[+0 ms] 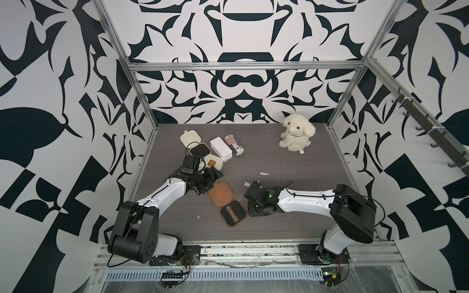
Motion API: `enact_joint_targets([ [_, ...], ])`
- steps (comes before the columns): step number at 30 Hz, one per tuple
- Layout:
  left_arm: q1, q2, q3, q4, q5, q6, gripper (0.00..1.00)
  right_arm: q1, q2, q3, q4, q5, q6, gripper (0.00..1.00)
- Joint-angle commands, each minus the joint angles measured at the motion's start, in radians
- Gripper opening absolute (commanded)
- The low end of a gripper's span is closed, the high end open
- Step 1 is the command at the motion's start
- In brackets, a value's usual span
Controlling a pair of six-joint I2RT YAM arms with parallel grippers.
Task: Organize nail clipper sets
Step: Adjust the nail clipper at the center of the board.
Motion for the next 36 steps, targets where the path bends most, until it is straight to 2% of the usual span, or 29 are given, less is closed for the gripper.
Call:
enact_joint_targets([
  [1, 0.005, 0.009, -0.013, 0.005, 0.012, 0.007, 0.83, -0.036, 0.020, 0.000, -0.085, 0.035, -0.007, 0.42],
  [13, 0.005, 0.012, -0.019, 0.009, 0.009, 0.005, 0.83, -0.116, 0.016, 0.010, -0.123, 0.036, -0.057, 0.45],
  [24, 0.005, 0.008, -0.024, 0.005, 0.006, 0.006, 0.82, -0.185, 0.082, 0.132, -0.127, -0.001, -0.163, 0.47],
  [34, 0.005, 0.016, -0.024, 0.008, 0.008, 0.012, 0.82, -0.204, 0.115, 0.183, -0.159, -0.012, -0.189, 0.46],
  [36, 0.005, 0.019, -0.024, 0.010, 0.010, 0.012, 0.82, -0.205, 0.100, 0.170, -0.152, -0.019, -0.186, 0.49],
])
